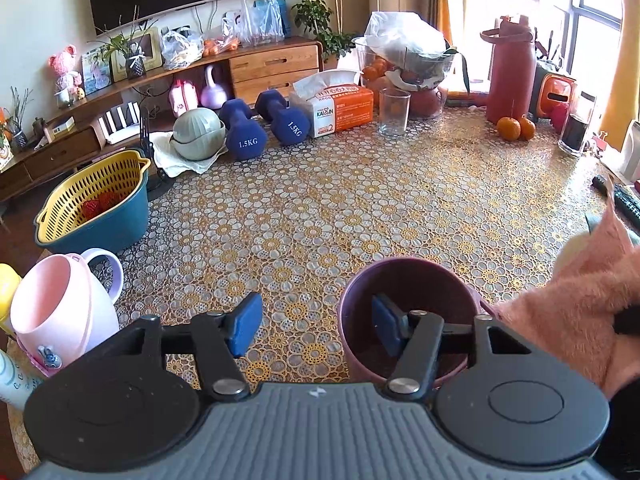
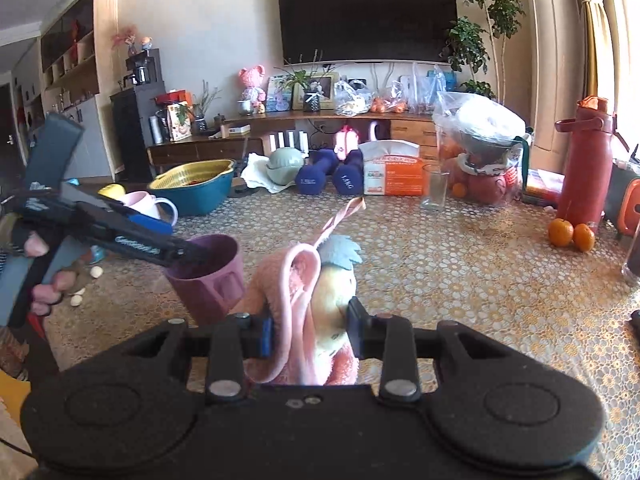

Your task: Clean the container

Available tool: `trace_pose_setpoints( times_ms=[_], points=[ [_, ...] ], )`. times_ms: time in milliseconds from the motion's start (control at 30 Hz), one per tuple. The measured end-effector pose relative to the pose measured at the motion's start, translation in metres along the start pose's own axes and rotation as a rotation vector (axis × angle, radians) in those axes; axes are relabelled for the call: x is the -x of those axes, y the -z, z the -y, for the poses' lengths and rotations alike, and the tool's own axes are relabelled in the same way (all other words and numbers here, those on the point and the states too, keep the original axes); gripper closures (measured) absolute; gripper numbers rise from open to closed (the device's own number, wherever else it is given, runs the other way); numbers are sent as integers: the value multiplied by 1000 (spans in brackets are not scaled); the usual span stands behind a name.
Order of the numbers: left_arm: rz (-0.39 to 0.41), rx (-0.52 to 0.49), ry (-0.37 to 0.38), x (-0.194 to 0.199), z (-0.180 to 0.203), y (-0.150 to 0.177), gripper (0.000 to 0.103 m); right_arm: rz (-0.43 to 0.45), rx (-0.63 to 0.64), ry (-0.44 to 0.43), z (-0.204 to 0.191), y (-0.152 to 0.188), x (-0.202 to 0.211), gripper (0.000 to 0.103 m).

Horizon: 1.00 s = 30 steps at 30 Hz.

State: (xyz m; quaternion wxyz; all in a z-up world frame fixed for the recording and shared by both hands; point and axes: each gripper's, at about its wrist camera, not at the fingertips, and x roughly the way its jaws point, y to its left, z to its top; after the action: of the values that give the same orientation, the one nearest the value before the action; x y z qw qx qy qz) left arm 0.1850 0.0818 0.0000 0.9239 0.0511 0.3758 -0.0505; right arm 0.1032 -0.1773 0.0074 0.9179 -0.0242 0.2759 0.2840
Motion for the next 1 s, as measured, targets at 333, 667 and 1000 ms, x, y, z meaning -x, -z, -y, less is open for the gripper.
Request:
trace_pose_setpoints(
  times_ms=[333,667,1000],
  points=[
    [-44,56,53,-6,-3,8,69,-93,-27,-125,-36,9,-29,70],
    [-45,19,98,14,9,19,70,-83,-132,-19,4,-13,-61,70],
    [-82,85,102,19,-3,22,70,-11,-161,-51,5,-47,-76,70]
  ],
)
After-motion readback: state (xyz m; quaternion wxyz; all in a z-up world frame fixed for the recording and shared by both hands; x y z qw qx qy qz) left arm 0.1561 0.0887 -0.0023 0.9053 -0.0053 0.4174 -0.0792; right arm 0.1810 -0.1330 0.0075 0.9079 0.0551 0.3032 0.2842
